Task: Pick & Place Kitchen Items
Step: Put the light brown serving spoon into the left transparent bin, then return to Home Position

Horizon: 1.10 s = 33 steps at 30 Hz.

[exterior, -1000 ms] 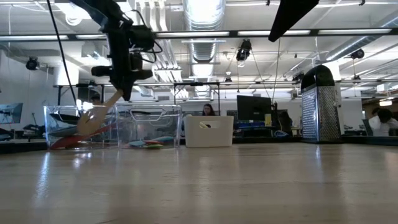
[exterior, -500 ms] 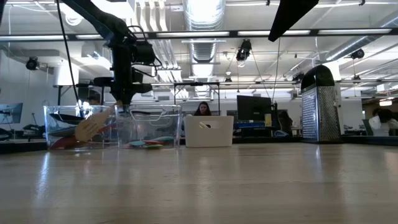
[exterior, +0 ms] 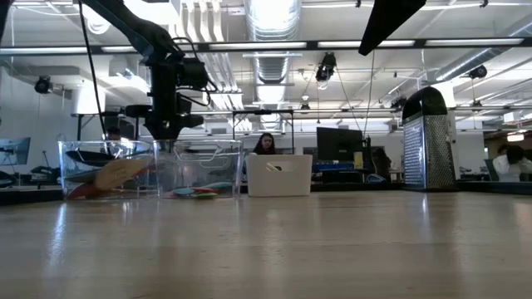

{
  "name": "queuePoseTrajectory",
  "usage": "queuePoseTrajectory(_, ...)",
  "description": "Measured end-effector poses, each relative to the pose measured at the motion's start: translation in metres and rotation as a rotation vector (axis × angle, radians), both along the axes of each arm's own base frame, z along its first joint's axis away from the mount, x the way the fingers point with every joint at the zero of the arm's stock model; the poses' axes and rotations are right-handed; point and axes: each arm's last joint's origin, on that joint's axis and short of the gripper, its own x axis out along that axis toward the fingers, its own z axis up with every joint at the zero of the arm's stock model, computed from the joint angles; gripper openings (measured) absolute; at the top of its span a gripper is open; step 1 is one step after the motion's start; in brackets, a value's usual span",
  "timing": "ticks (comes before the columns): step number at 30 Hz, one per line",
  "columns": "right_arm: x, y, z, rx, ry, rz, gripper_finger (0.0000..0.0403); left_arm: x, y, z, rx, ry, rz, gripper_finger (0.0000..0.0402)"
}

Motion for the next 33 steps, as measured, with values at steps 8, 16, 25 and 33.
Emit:
queuePoseTrajectory(8,-0.001,-0.001,0.002,0.002,-0.005,0.001,0.0249,-0.007,-0.008,0.023,0.041,-0.037,-0.005,0.0122)
queuePoseTrajectory(16,-0.004,-0.004,0.008,0.008,-0.022,-0.003,0.0249,-0.018,-0.021,0.068,0.119,-0.119,-0.023,0.0124)
queuePoseTrajectory(25,-0.005,-0.007,0.012,-0.036,-0.008,0.039,0.0247,-0.029,-0.060,0.102,0.056,-0.342,-0.362,0.0095)
queuePoseTrajectory(33,-0.013,-0.008,0.030,0.039,-0.092,0.068,0.0198,-0.017,-0.140,0.122,0.219,-0.636,-0.792,0.0072)
